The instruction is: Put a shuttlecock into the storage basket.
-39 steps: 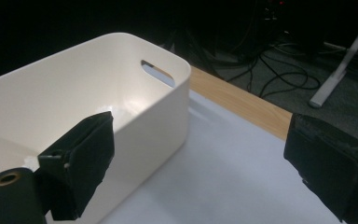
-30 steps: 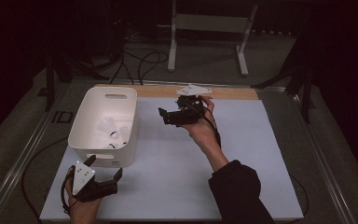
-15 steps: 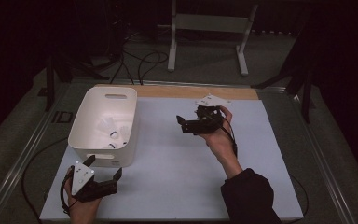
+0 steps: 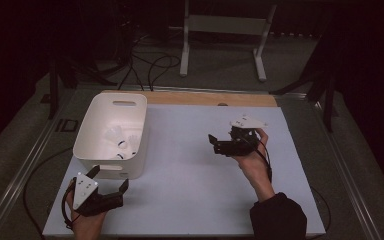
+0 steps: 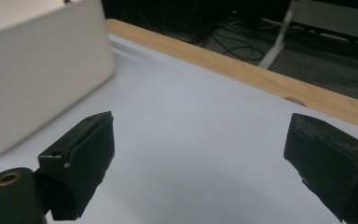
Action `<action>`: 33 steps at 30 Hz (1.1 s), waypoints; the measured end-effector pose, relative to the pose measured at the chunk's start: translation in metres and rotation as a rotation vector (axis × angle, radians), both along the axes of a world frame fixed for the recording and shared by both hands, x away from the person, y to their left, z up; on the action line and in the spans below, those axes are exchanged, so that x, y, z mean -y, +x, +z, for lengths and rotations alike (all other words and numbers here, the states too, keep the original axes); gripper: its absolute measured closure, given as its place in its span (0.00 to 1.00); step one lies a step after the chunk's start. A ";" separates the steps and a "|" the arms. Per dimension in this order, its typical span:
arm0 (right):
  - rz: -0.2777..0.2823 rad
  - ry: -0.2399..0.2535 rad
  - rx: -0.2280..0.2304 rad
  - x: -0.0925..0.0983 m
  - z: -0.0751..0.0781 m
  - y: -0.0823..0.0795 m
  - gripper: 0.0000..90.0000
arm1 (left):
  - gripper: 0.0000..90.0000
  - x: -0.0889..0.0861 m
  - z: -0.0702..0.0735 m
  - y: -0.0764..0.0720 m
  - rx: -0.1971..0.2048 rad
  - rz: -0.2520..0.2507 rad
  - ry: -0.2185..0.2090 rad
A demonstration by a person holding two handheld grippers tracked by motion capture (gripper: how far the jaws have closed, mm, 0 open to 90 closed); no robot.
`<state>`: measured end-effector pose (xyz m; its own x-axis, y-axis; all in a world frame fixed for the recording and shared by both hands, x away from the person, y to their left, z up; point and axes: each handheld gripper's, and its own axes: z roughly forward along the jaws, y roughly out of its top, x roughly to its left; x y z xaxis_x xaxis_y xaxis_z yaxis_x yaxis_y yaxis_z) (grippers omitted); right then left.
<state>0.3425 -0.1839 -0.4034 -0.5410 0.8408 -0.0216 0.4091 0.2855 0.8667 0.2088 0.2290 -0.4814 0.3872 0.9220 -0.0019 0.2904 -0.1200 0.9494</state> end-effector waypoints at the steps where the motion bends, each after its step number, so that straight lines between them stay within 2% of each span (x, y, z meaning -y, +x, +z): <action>1: -0.011 0.000 -0.002 0.004 -0.002 -0.002 0.09 | 0.00 -0.001 0.001 0.000 -0.001 -0.001 -0.001; 4: -0.039 -0.010 0.000 0.017 -0.007 -0.007 0.09 | 0.00 -0.003 0.001 0.001 -0.011 -0.012 -0.001; 9: -0.074 0.011 -0.023 0.041 -0.015 -0.014 0.09 | 0.00 -0.004 0.002 0.001 -0.015 -0.024 0.015; 14: -0.099 0.018 0.007 0.056 -0.015 -0.027 0.09 | 0.00 -0.004 0.004 0.001 -0.011 -0.038 0.021; 16: -0.106 0.008 0.004 0.062 -0.020 -0.033 0.10 | 0.00 -0.004 0.005 0.001 -0.008 -0.042 0.017; 19: -0.111 0.023 0.013 0.072 -0.027 -0.044 0.10 | 0.00 -0.005 0.006 0.000 -0.003 -0.047 0.009; 21: -0.109 0.024 0.026 0.075 -0.032 -0.052 0.10 | 0.00 -0.006 0.008 0.000 0.004 -0.052 -0.002; 24: -0.106 0.016 0.019 0.078 -0.036 -0.058 0.10 | 0.00 -0.007 0.009 0.000 0.006 -0.059 -0.004; 26: -0.108 0.043 0.023 0.083 -0.040 -0.066 0.10 | 0.00 -0.008 0.011 0.000 0.009 -0.064 -0.001; 30: -0.109 0.043 0.042 0.086 -0.049 -0.078 0.10 | 0.00 -0.011 0.013 0.000 0.016 -0.064 -0.012; 33: -0.104 0.074 0.049 0.088 -0.055 -0.085 0.10 | 0.00 -0.013 0.014 0.000 0.016 -0.064 -0.013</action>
